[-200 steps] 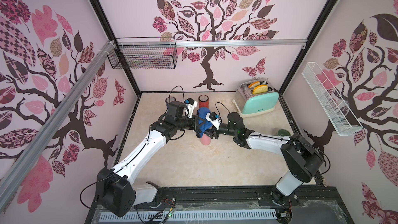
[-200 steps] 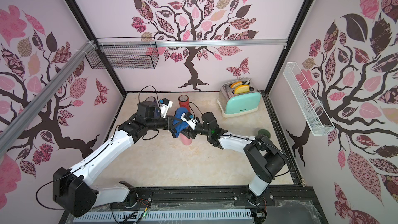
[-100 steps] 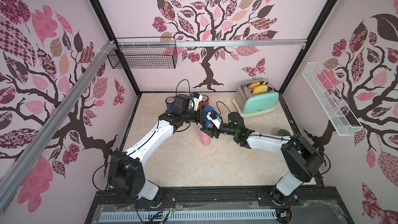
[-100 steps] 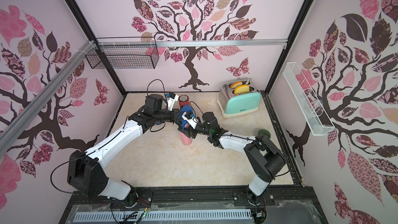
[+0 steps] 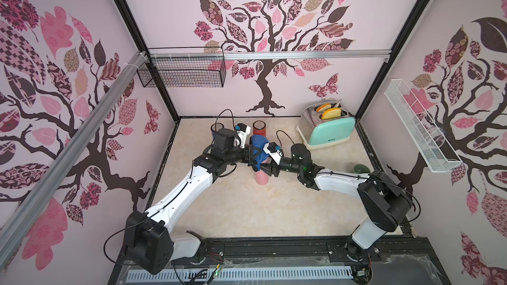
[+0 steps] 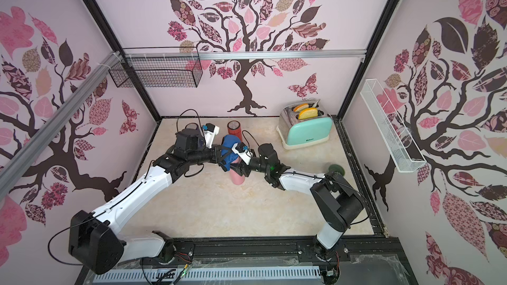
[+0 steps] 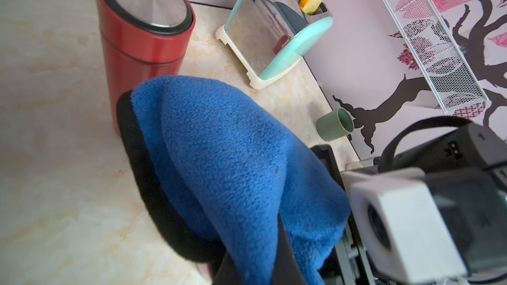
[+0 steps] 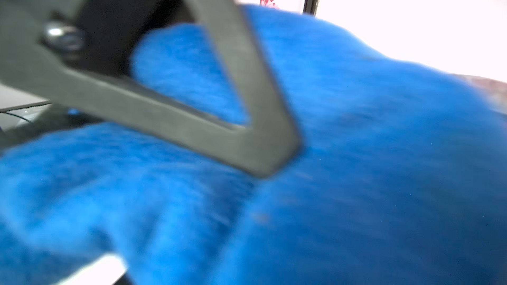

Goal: Wipe the surface of the thermos
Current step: Wipe the dirt from the surface of the thermos.

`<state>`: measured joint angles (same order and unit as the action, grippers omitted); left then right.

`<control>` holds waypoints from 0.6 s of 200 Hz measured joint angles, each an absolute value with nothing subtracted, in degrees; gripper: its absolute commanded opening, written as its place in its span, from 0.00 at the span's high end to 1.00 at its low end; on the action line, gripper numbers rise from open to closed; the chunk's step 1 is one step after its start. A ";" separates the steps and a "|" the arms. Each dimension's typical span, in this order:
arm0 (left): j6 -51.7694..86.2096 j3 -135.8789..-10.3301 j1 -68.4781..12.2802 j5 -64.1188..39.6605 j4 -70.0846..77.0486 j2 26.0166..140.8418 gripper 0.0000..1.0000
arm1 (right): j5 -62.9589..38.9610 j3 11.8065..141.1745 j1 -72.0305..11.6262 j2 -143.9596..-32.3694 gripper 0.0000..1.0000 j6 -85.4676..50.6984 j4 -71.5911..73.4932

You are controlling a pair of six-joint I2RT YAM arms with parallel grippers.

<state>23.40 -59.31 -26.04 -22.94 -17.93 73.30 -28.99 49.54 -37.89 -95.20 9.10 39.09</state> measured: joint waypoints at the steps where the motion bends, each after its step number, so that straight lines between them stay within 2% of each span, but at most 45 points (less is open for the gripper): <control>1: 23.42 -59.22 -26.04 -22.92 -17.93 73.21 1.00 | -28.99 49.52 -37.87 -95.20 1.00 9.06 39.13; 66: 25.82 -50.65 -25.17 -16.12 -17.93 70.13 1.00 | -29.30 45.04 -33.01 -91.55 1.00 1.32 41.41; 120: 28.56 -47.35 -23.29 -16.27 -15.55 71.94 1.00 | -31.75 41.54 -29.32 -88.88 1.00 -3.75 43.16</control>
<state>28.56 -47.35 -23.29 -16.27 -15.55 71.94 -31.75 41.54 -29.32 -88.88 -3.75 43.16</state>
